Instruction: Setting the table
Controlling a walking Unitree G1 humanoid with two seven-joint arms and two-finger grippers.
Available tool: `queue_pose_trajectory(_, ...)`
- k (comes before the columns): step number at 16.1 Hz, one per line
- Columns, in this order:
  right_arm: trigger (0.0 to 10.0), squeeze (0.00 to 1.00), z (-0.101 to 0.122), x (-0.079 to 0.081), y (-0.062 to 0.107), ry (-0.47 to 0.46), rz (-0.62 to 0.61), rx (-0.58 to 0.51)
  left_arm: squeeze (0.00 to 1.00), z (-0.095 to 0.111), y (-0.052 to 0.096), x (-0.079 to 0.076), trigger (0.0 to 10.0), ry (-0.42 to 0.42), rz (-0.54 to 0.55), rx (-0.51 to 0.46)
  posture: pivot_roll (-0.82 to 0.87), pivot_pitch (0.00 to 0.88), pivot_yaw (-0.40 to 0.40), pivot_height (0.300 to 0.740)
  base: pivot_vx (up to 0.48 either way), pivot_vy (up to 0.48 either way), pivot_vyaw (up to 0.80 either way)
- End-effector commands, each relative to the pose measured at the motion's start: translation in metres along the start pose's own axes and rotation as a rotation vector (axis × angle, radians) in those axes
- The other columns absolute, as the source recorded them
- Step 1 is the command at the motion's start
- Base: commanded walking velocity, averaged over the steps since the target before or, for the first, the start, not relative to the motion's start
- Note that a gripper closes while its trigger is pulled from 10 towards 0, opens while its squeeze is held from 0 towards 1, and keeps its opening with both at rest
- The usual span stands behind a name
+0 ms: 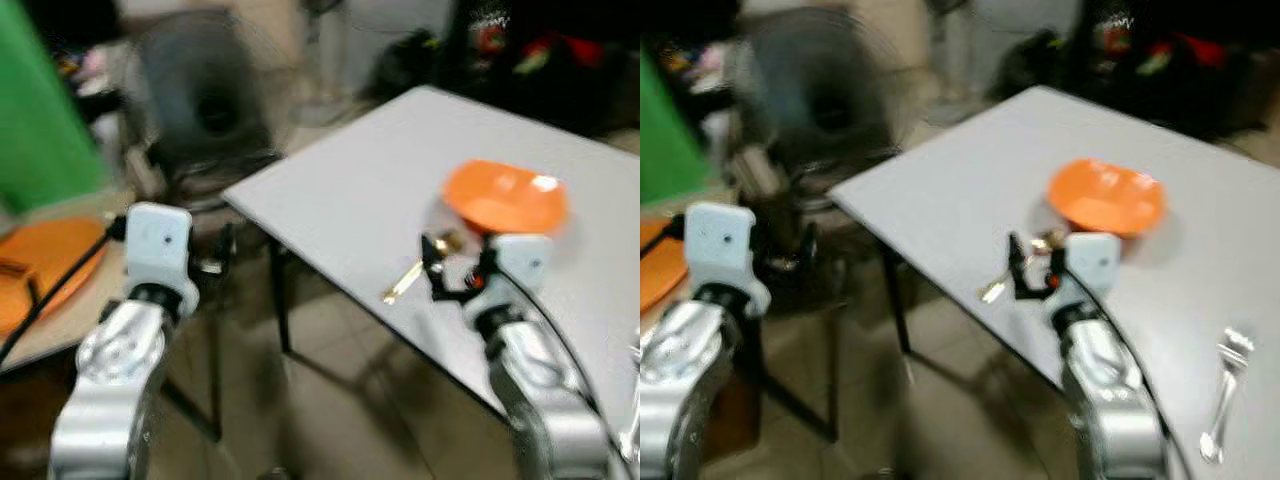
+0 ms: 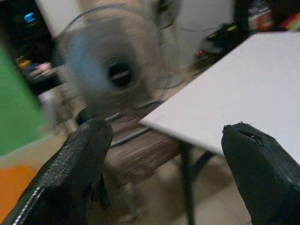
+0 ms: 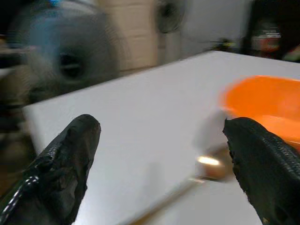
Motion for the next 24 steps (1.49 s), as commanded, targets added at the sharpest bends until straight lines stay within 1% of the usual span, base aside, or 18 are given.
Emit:
queue_pose_trajectory(1, 10.0, 1.00, 0.002, -0.004, 0.001, 0.004, -0.007, -0.007, 0.00, 0.002, 0.001, -0.003, 10.0, 0.001, -0.010, -0.007, 0.00, 0.018, 0.033, 0.740, 0.000, 0.000, 0.80)
queue_pose_trajectory(5, 10.0, 1.00, 0.002, -0.004, 0.001, 0.004, -0.007, -0.007, 0.00, 0.002, 0.001, -0.003, 10.0, 0.001, -0.010, -0.007, 0.00, 0.018, 0.033, 0.740, 0.000, 0.000, 0.80)
queue_pose_trajectory(6, 10.0, 1.00, 0.002, -0.003, 0.000, 0.000, -0.006, -0.008, 0.00, 0.002, -0.001, -0.002, 10.0, -0.002, -0.004, -0.013, -0.01, 0.000, 0.027, 0.740, 0.000, 0.000, 0.80)
queue_pose_trajectory(8, 10.0, 1.00, -0.002, 0.016, -0.017, -0.034, 0.081, 0.008, 0.00, 0.001, -0.012, 0.005, 10.0, -0.011, 0.020, 0.003, 0.02, 0.000, 0.001, 0.740, 0.000, 0.433, 0.80)
queue_pose_trajectory(10, 10.0, 1.00, -0.002, 0.017, -0.020, -0.047, 0.110, 0.022, 0.00, 0.002, -0.012, 0.003, 10.0, -0.005, 0.018, 0.007, 0.03, 0.000, -0.004, 0.740, 0.000, 0.480, 0.00)
queue_pose_trajectory(11, 10.0, 0.11, -0.002, 0.017, -0.021, -0.040, 0.106, 0.030, 0.00, 0.002, -0.011, 0.003, 10.0, -0.004, 0.014, 0.008, 0.02, 0.000, -0.002, 0.740, 0.000, 0.480, 0.00)
queue_pose_trajectory(12, 10.0, 0.00, -0.005, 0.016, -0.021, -0.040, 0.081, 0.049, 0.00, -0.001, -0.010, 0.004, 10.0, -0.011, 0.012, 0.016, 0.02, 0.000, 0.000, 0.740, 0.000, 0.480, 0.00)
queue_pose_trajectory(13, 10.0, 0.00, -0.010, 0.014, -0.021, -0.046, 0.049, 0.083, 0.00, -0.004, -0.011, 0.008, 10.0, -0.020, 0.024, 0.026, 0.01, 0.000, 0.006, 0.740, 0.000, 0.480, 0.00)
queue_pose_trajectory(14, 10.0, 0.00, -0.010, 0.014, -0.020, -0.060, 0.042, 0.085, 0.00, -0.004, -0.012, 0.010, 10.0, -0.018, 0.032, 0.027, 0.01, 0.000, 0.008, 0.740, 0.000, 0.480, 0.00)
queue_pose_trajectory(16, 10.0, 0.00, -0.009, 0.015, -0.018, -0.067, 0.048, 0.080, 0.00, -0.002, -0.014, 0.008, 10.0, -0.014, 0.028, 0.023, 0.01, 0.000, 0.009, 0.740, 0.000, 0.480, 0.00)
queue_pose_trajectory(17, 10.0, 0.00, -0.012, 0.015, -0.018, -0.067, 0.048, 0.095, 0.00, -0.005, -0.014, 0.006, 10.0, 0.000, 0.030, 0.027, 0.01, 0.000, 0.009, 0.740, 0.000, 0.371, 0.00)
queue_pose_trajectory(19, 10.0, 0.00, -0.010, 0.012, -0.021, -0.061, 0.039, 0.093, 0.00, -0.006, -0.014, 0.002, 10.0, -0.006, 0.028, 0.031, 0.01, 0.000, 0.001, 0.740, 0.000, 0.000, 0.00)
queue_pose_trajectory(20, 10.0, 0.00, -0.009, 0.013, -0.022, -0.066, 0.049, 0.083, 0.00, -0.007, -0.014, 0.001, 10.0, 0.004, 0.030, 0.039, 0.01, 0.000, -0.002, 0.740, 0.000, 0.000, 0.00)
queue_pose_trajectory(24, 10.0, 0.00, -0.007, 0.023, -0.025, -0.065, 0.121, 0.084, 0.00, -0.004, -0.014, 0.005, 10.0, 0.015, 0.052, 0.027, 0.02, 0.000, -0.025, 0.740, 0.000, 0.000, 0.00)
Point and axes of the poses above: a point about 5 cm out from each wrist's last joint towards the gripper, its own y axis pointing back from the gripper into the wrist, its own z axis along the axis of the wrist's last joint, x = y × z, the point moved 3 cm from there along -y, pointing out of the wrist towards the gripper, and after that the axes turned 7 degrees about y, right-handed, at the moved point
